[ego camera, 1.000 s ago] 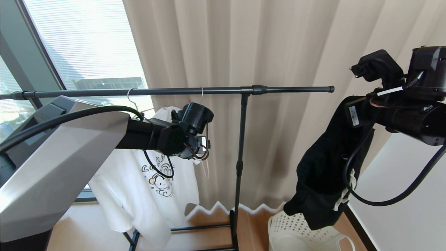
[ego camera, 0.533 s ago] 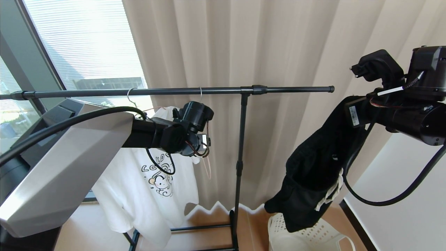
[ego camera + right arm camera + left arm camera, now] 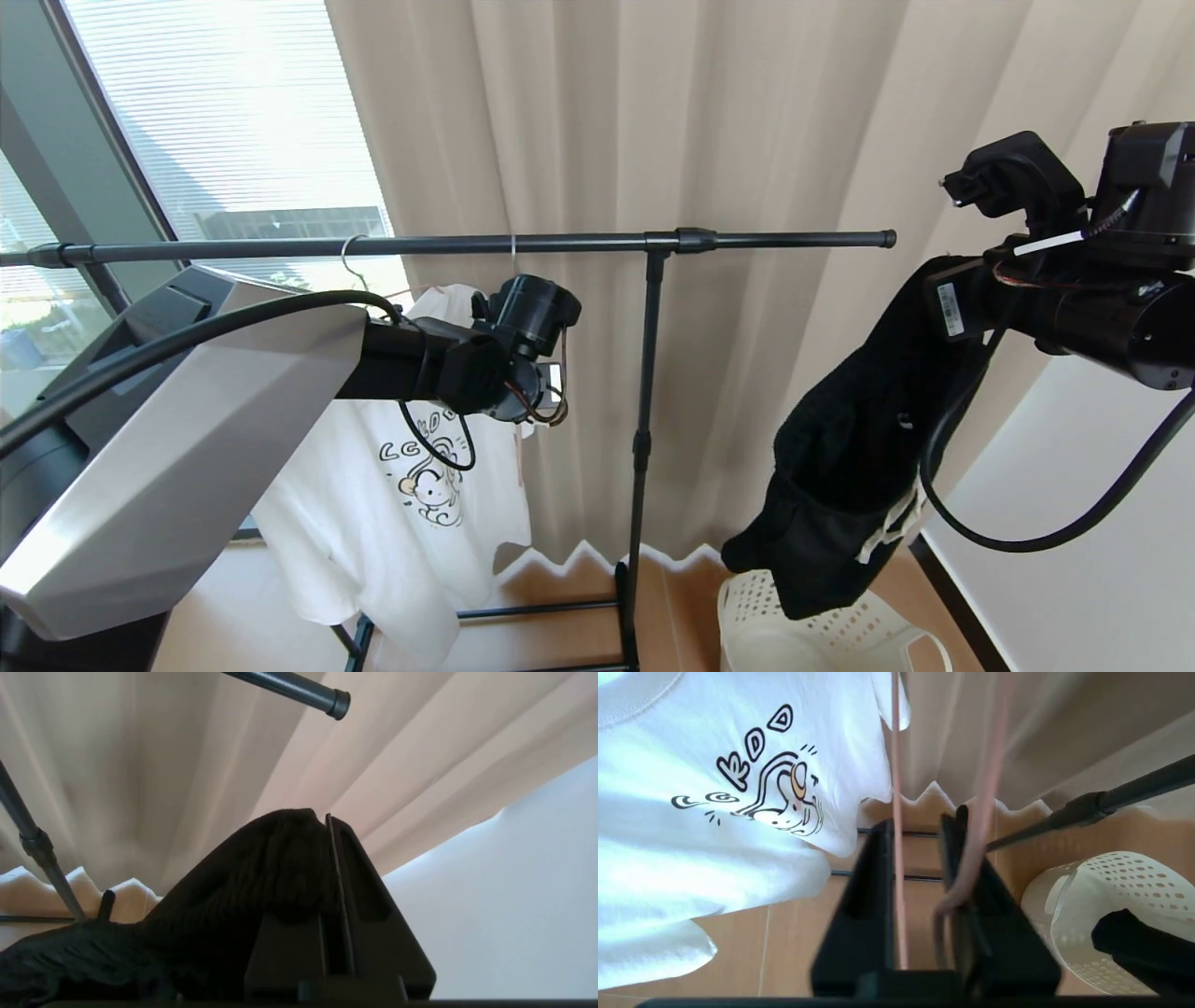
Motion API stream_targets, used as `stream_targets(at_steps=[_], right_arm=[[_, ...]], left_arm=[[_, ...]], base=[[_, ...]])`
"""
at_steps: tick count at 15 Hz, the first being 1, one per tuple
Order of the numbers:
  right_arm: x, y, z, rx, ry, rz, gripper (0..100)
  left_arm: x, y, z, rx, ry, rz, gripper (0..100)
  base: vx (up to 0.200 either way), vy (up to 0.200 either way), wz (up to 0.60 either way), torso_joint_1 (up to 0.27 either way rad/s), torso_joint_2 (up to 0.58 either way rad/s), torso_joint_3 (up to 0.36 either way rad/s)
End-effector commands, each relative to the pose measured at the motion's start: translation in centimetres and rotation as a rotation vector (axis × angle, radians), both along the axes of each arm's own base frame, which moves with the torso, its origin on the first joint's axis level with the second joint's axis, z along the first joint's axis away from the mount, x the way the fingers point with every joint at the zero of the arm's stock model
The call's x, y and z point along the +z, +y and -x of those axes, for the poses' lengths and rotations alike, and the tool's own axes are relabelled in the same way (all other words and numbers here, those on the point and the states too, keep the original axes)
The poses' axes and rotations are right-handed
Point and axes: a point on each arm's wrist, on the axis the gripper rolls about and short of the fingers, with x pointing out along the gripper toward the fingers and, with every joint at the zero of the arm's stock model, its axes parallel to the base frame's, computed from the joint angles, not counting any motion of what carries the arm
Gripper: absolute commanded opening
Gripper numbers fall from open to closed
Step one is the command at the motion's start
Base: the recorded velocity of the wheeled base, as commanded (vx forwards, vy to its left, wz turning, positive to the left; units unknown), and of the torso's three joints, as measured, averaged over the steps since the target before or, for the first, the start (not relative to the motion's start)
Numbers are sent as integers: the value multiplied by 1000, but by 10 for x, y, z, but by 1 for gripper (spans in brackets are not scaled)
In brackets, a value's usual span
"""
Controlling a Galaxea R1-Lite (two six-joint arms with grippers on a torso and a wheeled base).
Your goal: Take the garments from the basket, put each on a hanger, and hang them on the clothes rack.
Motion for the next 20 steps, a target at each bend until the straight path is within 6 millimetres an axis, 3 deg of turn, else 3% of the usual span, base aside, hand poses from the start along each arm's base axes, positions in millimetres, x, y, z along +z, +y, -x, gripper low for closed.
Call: stream_targets(at_steps=[1, 7, 12, 20], right_arm=[[0, 0, 0, 0, 1, 0, 0], [0, 0, 0, -1, -1, 0, 0], [0, 0, 0, 0, -1, 0, 0], [0, 0, 0, 0, -1, 0, 0]], left_arm=[[4, -4, 3, -13, -7, 7, 0], [29, -3, 14, -30, -49, 32, 0], [47, -10, 47, -101, -70, 29, 0], [51, 0, 94, -176, -62, -12, 0]], base=[[0, 0, 0, 0, 0, 0], [0, 0, 0, 0, 0, 0], [0, 0, 0, 0, 0, 0], [0, 0, 0, 0, 0, 0]])
